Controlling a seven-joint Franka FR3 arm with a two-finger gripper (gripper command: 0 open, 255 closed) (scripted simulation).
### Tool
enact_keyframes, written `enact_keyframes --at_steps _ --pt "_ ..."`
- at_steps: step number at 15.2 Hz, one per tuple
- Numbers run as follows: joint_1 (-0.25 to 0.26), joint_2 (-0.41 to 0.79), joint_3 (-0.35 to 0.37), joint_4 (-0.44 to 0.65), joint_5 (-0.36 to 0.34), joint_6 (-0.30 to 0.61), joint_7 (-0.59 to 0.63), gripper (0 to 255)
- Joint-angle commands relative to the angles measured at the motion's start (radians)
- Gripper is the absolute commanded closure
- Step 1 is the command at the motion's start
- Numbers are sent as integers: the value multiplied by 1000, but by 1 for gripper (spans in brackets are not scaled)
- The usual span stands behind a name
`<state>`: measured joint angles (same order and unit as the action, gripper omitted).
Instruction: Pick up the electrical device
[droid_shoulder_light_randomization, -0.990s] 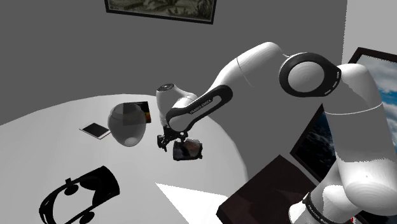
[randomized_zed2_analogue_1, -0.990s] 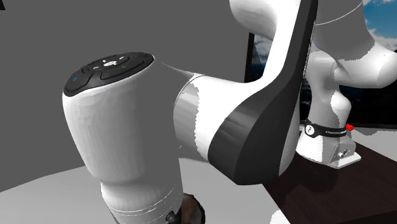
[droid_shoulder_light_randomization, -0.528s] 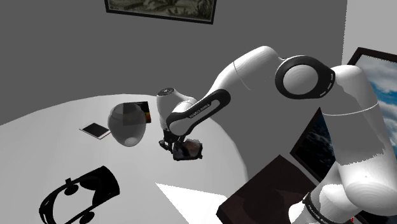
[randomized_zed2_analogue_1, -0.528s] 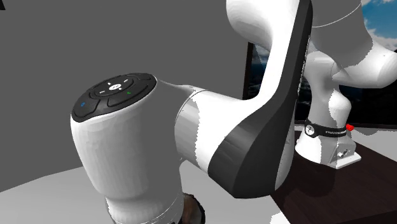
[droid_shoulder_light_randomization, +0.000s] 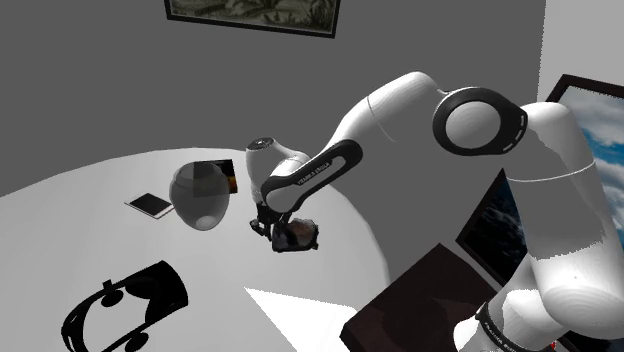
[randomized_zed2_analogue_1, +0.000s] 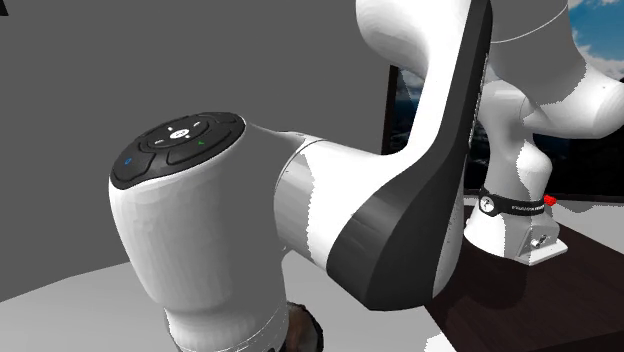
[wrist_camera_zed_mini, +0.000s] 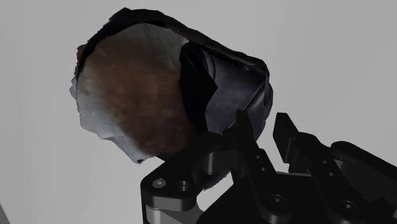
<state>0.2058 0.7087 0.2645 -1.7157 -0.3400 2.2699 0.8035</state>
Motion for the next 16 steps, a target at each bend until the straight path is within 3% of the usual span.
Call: enact_keyframes --at_steps 1,16 --pt "-2 -16 4 -4 5 -11 -2 255" --pt "-22 -134 34 -4 47 -125 -34 255"
